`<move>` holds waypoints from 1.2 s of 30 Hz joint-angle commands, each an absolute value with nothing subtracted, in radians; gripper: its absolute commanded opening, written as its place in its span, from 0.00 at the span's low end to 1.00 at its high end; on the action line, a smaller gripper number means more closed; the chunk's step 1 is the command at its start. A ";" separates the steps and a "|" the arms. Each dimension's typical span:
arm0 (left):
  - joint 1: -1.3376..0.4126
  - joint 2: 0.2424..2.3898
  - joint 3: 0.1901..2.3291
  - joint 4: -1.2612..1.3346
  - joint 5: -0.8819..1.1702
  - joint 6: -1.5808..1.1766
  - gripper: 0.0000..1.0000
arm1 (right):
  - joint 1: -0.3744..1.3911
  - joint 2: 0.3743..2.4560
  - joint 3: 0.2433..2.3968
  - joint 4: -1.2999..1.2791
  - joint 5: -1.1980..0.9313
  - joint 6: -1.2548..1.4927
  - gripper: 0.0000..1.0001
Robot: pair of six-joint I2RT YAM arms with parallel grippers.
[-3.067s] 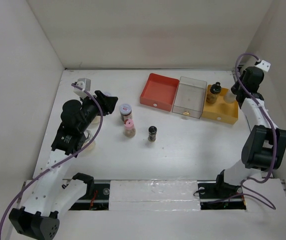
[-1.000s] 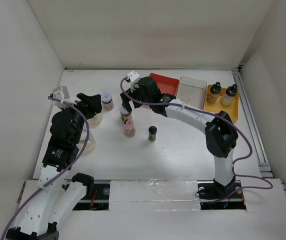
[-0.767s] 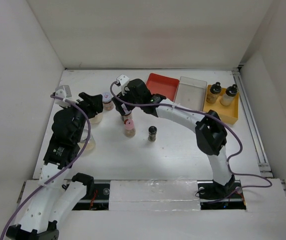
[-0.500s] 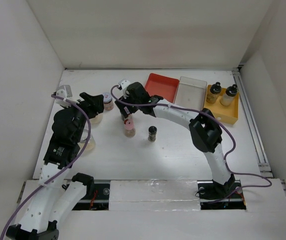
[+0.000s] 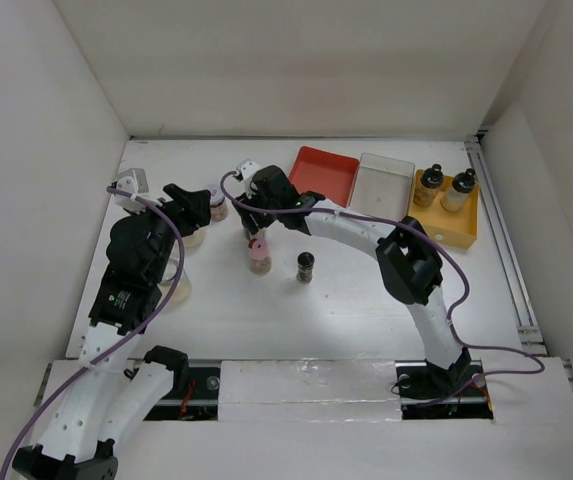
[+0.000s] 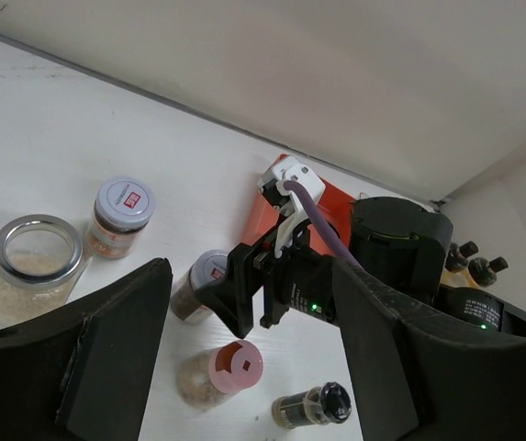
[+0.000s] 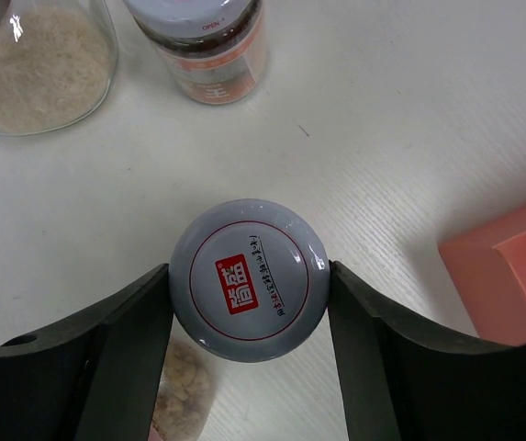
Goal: Organize the condiment bottles
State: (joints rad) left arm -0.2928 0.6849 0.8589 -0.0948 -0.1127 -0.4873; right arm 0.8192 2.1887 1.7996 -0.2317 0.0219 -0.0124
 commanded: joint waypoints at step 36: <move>-0.291 0.698 0.867 -0.025 -0.015 -0.483 0.66 | -0.084 1.187 0.937 0.078 0.298 0.204 0.39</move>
